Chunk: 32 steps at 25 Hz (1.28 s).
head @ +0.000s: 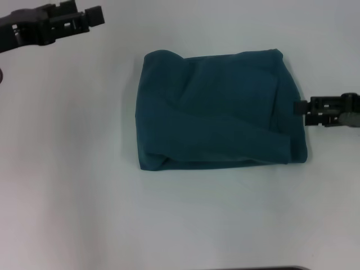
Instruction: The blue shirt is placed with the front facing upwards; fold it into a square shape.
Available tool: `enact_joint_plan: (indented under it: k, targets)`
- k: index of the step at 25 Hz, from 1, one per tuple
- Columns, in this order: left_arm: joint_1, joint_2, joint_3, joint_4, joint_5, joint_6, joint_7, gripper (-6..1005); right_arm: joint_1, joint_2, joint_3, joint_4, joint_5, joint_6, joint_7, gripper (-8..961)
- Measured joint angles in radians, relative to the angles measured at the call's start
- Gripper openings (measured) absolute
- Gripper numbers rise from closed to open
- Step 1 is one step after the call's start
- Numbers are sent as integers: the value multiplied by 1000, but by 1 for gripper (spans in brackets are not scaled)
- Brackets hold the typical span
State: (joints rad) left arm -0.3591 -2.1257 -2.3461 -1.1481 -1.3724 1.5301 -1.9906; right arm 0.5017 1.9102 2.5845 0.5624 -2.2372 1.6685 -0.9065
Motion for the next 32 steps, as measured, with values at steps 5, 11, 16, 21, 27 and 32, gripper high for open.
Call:
enact_joint_plan:
  k: [5,11,16,21,27,32]
  targets:
    - [1,0,-5,25,1,-1,19,963,7,9,0,-30,-24,-13,0,945]
    - [1,2,-6,32,2,-3,30,963,13,19,-15,-68,-38,-68,0,944]
    - [0,7,-6,44,3,-6,38,963,23,34,-22,-92,-38,-111,-7,945]
    - [-7,14,-12,73,3,-6,46,963,39,49,-24,-98,-38,-147,-7,945]
    - [-7,16,-15,75,3,-6,51,963,46,57,-32,-104,-38,-183,-3,945]
    - [-9,16,-15,75,3,-6,51,964,50,59,-37,-107,-37,-204,-2,944]
